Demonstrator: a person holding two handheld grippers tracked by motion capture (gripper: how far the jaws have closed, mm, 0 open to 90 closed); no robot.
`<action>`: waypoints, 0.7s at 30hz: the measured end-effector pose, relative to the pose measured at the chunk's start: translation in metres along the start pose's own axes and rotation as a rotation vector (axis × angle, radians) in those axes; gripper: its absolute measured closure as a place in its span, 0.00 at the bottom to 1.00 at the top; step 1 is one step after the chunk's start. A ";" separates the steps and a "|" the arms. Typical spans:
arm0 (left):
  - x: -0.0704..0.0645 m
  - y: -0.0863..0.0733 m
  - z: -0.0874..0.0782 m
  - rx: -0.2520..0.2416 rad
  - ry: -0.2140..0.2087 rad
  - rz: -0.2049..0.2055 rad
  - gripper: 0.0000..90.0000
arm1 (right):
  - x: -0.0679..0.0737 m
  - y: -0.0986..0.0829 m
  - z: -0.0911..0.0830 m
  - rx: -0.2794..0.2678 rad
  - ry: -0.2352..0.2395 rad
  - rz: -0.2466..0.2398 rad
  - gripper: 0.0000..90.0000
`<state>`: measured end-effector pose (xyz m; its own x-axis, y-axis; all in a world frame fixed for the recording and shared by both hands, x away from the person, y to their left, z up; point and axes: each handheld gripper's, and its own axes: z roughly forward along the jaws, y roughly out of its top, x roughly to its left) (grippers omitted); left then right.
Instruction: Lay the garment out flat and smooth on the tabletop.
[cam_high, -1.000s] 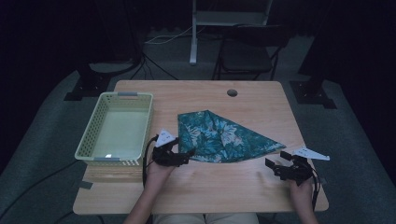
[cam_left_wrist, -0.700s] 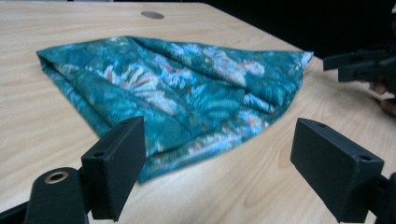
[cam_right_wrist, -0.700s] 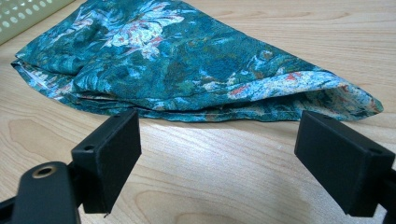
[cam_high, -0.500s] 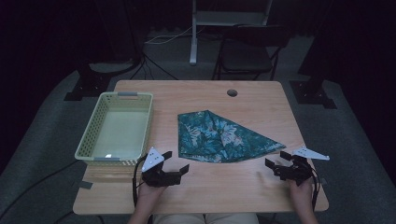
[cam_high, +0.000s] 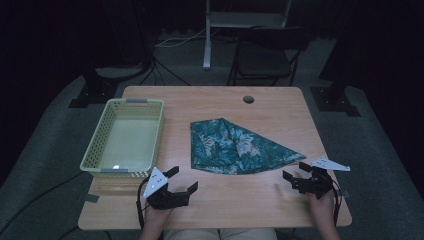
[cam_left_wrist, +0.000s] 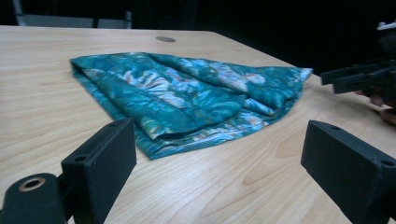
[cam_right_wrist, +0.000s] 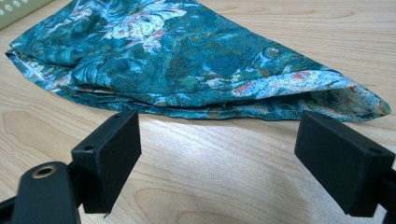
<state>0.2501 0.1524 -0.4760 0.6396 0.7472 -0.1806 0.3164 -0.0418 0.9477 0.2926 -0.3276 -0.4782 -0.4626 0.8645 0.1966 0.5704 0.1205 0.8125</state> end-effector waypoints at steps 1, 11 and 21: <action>0.001 -0.001 -0.001 -0.007 0.001 -0.005 0.13 | 0.000 0.000 0.000 0.001 0.000 -0.002 0.16; 0.001 -0.004 -0.005 -0.064 0.020 0.020 0.13 | 0.000 0.000 0.000 -0.003 -0.003 0.001 0.16; -0.002 -0.006 -0.007 -0.087 0.020 0.035 0.13 | 0.003 0.000 0.002 0.018 -0.008 -0.030 0.16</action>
<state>0.2427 0.1558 -0.4792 0.6351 0.7591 -0.1427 0.2313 -0.0107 0.9728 0.2924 -0.3239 -0.4782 -0.4741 0.8644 0.1675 0.5685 0.1553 0.8079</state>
